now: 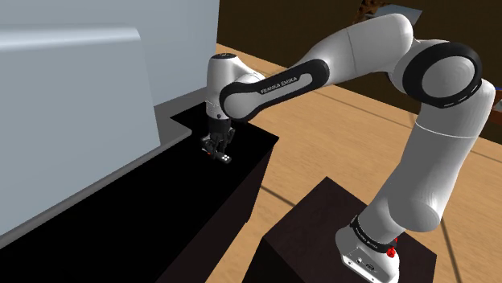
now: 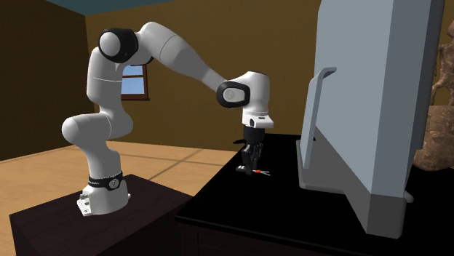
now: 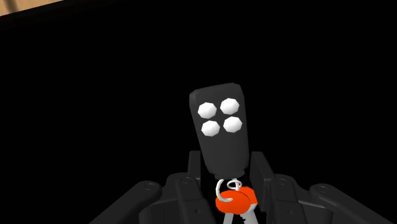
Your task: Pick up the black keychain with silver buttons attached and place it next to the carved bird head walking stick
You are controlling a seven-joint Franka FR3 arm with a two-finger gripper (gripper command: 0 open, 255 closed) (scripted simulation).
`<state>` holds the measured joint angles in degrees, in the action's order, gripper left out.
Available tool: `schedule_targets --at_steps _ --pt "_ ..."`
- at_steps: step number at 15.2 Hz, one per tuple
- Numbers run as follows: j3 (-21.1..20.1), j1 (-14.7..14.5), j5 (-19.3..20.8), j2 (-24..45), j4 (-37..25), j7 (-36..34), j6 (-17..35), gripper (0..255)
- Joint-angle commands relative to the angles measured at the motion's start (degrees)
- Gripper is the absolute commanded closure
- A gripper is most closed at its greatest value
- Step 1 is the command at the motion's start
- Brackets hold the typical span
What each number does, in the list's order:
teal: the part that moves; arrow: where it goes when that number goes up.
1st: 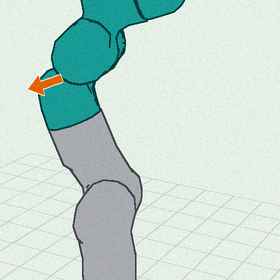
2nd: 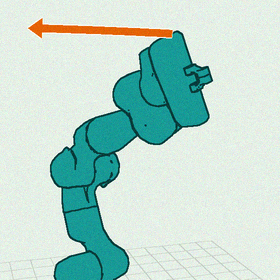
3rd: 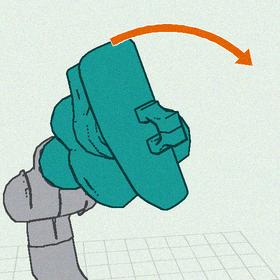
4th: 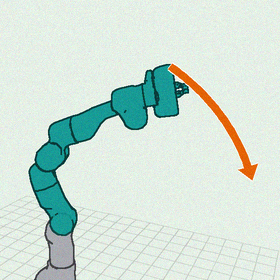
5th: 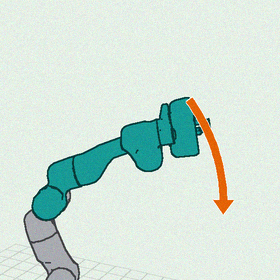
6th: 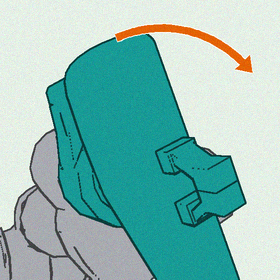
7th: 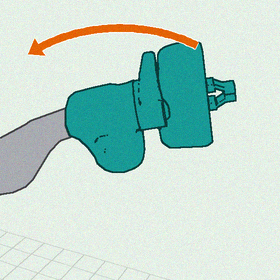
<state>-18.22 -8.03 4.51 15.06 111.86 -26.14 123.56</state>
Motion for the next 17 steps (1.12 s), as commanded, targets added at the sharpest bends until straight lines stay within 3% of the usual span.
schedule_targets --at_steps 1,17 --pt "-0.09 0.11 -0.32 -0.75 -0.51 0.21 -1.27 255" --pt "-0.53 0.5 -2.12 -5.25 -6.83 1.3 -11.85 255"
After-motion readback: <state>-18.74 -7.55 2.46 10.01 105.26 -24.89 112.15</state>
